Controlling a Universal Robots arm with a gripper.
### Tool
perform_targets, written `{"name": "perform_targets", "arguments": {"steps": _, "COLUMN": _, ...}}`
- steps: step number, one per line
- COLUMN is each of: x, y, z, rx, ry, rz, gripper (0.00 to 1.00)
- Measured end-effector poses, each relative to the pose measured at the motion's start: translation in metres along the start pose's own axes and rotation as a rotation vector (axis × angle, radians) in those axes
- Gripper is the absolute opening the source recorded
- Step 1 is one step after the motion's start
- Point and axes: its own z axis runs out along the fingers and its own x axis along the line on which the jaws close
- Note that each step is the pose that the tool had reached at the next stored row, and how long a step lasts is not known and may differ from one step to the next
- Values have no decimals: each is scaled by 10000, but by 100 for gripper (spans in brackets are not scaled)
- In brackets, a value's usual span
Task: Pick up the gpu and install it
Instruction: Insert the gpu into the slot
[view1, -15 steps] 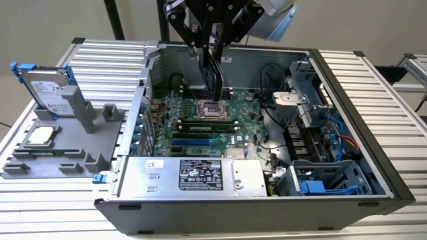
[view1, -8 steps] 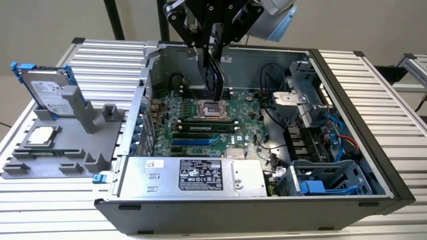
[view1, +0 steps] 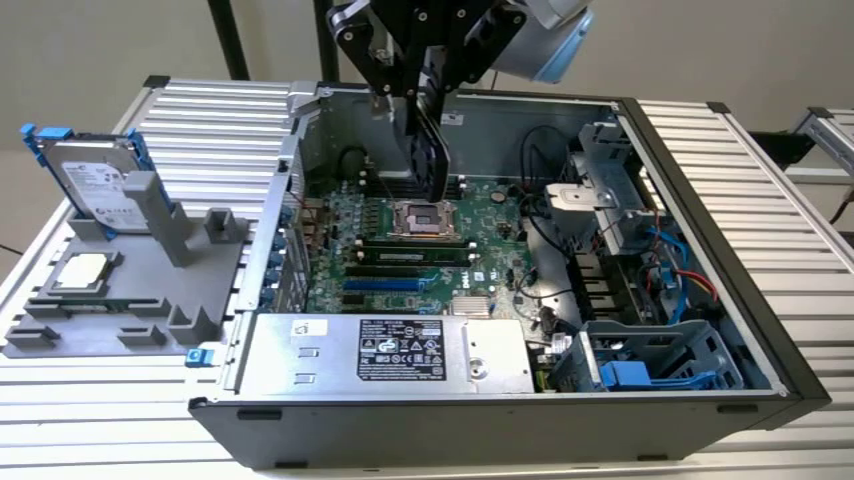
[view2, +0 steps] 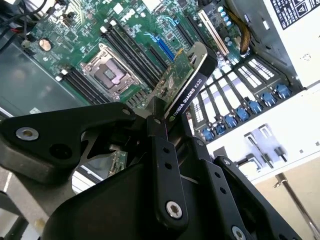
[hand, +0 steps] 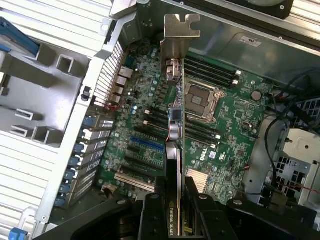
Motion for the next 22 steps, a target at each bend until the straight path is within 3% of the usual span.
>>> {"name": "perform_targets", "arguments": {"steps": 22, "x": 0, "y": 0, "z": 0, "rx": -12, "ry": 70, "rz": -785, "gripper": 0}}
